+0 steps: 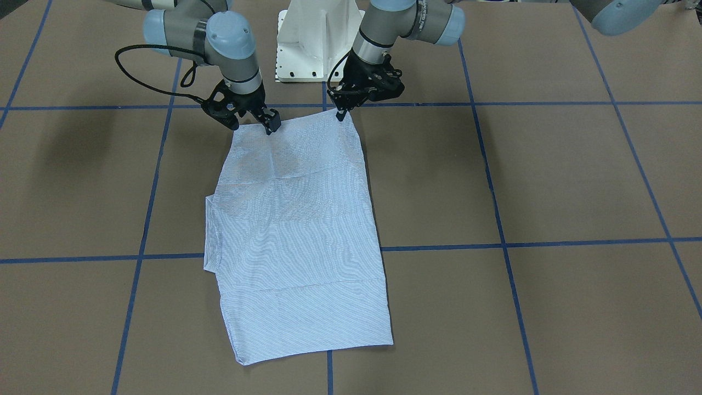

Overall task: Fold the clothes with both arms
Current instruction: 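Lift the near shirt edge with both grippers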

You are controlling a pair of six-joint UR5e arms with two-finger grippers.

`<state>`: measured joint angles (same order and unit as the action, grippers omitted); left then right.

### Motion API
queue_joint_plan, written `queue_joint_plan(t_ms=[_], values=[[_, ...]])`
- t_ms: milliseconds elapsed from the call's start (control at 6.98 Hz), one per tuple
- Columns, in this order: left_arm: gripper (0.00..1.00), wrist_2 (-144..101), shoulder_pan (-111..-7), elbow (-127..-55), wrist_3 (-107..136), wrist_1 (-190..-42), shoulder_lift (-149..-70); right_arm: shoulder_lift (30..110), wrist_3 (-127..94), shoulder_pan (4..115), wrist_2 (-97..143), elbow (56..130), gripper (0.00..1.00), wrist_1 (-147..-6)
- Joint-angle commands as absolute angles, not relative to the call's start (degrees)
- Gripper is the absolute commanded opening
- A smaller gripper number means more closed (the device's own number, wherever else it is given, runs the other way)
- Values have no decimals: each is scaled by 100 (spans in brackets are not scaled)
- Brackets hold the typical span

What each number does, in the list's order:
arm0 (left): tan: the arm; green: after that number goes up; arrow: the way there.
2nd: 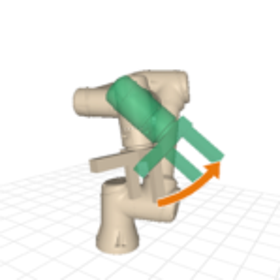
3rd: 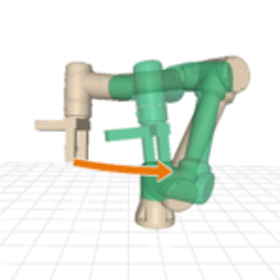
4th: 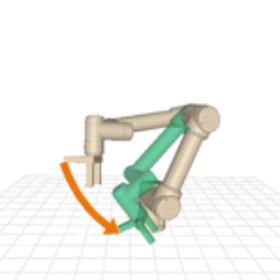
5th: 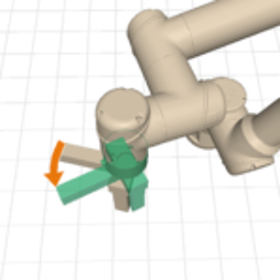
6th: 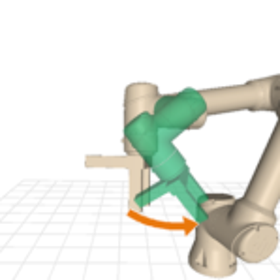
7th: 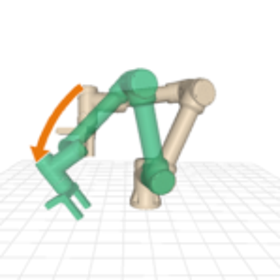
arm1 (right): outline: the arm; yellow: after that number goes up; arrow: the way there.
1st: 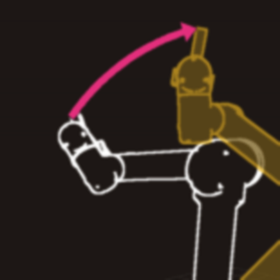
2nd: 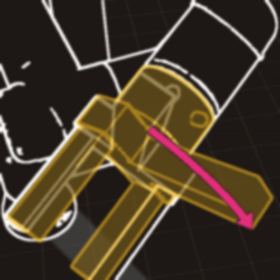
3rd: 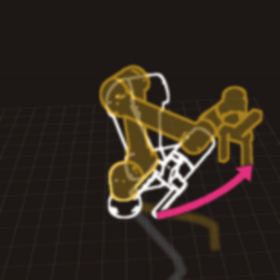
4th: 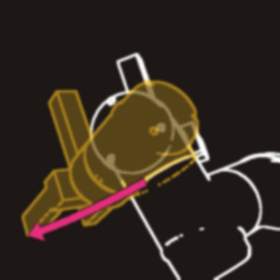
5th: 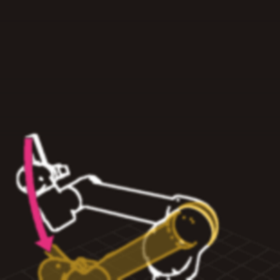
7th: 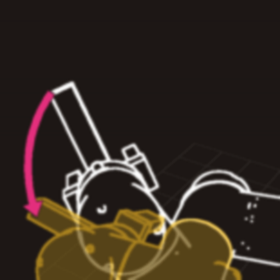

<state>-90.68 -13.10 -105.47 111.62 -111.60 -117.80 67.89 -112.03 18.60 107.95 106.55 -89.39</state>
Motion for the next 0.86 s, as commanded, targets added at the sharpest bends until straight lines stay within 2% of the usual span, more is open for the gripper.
queue_joint_plan(t_ms=[0, 143, 430, 573, 716], values=[[0, -9062, -1310, -10547, 11162, -11153, -11769, 6768, -11320, 1854, 10793, 10661, 57, -8938], [0, -9062, -1310, -10547, 11162, -11162, -11760, 6776, -11320, 1854, 10793, 10661, 49, -8938], [0, -9062, -1310, -10547, 11162, -11162, -11768, 6776, -11320, 1863, 10784, 10652, 49, -8938], [0, -9062, -1310, -10547, 11162, -11162, -11777, 6776, -11320, 1872, 10784, 10644, 44, -8938], [0, -9062, -1310, -10547, 11162, -11162, -11786, 6768, -11320, 1916, 10784, 10652, 30, -8938]])
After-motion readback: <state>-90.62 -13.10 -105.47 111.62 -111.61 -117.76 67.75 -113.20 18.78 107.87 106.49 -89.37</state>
